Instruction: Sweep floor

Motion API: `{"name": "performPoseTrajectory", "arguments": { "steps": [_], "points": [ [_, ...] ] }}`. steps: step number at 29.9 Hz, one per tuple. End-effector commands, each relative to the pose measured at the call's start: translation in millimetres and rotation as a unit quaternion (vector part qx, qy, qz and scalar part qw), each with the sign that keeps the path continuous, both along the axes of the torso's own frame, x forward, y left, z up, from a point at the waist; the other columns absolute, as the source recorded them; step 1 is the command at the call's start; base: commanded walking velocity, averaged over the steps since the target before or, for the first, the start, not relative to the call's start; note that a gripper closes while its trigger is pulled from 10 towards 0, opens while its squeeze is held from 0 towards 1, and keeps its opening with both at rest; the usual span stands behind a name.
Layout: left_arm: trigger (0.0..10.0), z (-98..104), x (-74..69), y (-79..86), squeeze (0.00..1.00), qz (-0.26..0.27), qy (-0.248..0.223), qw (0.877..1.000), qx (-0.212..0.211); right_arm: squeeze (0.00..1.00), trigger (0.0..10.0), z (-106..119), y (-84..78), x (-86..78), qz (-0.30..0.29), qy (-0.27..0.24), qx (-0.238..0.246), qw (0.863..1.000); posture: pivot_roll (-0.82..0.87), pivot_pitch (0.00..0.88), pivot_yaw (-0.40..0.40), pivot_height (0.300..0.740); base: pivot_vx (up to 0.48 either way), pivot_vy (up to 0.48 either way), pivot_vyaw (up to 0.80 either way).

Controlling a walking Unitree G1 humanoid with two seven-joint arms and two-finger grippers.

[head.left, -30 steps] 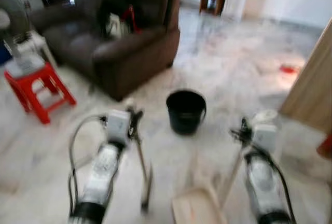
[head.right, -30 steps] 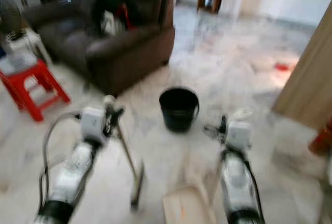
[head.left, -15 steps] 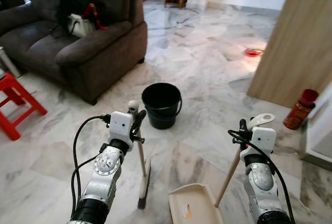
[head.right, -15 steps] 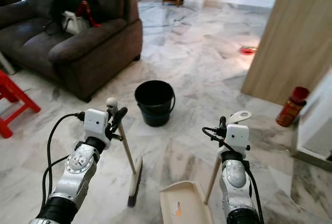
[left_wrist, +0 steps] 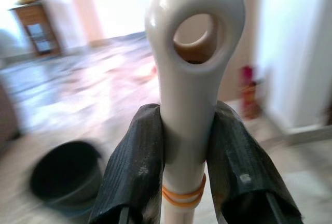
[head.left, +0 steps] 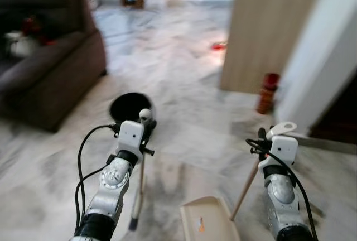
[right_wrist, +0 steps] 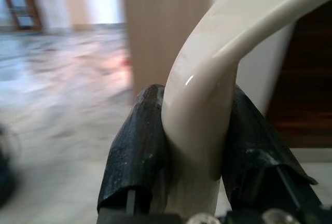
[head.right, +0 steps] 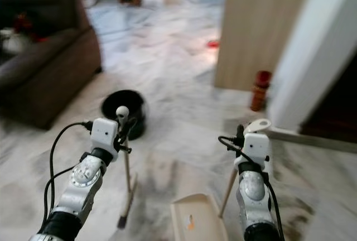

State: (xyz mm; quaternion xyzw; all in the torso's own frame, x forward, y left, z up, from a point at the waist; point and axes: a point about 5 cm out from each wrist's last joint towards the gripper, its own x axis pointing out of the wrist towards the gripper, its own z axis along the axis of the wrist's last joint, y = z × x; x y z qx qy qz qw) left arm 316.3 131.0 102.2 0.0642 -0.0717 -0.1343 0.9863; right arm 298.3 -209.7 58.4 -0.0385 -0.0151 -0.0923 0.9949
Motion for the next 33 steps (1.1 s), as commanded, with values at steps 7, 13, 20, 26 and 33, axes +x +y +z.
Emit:
{"name": "performPoseTrajectory", "arguments": {
  "steps": [7, 13, 20, 26, 33],
  "points": [
    [10.0, 7.8, 2.0, 1.7, 0.00, 0.004, -0.022, 1.000, 0.005, 0.00, 10.0, 5.0, 2.3, 4.0, 0.003, -0.009, 0.001, 1.000, -0.11, 0.000, 0.035, 0.740, 0.000, -0.250, -0.80],
    [10.0, 7.9, 2.4, 1.8, 0.00, 0.004, -0.021, 1.000, 0.003, 0.00, 10.0, 5.2, 2.3, 4.4, 0.002, -0.009, 0.002, 1.000, -0.11, 0.000, 0.034, 0.740, 0.000, 0.000, -0.80],
    [10.0, 8.2, 2.6, 1.9, 0.00, 0.005, -0.023, 1.000, 0.008, 0.00, 10.0, 4.8, 1.9, 4.4, 0.001, -0.006, 0.002, 1.000, -0.11, 0.000, 0.034, 0.740, 0.000, 0.000, -0.80],
    [10.0, 8.1, 2.6, 1.7, 0.00, 0.004, -0.022, 1.000, 0.003, 0.00, 10.0, 4.7, 1.4, 4.3, 0.000, -0.005, 0.000, 1.000, -0.11, 0.000, 0.033, 0.740, 0.000, 0.000, -0.80],
    [10.0, 8.2, 2.6, 1.2, 0.00, 0.005, -0.023, 1.000, 0.003, 0.00, 10.0, 4.9, 0.0, 4.3, -0.003, -0.004, -0.001, 1.000, -0.12, 0.000, 0.032, 0.740, 0.000, 0.000, -0.80]
  ]
}}
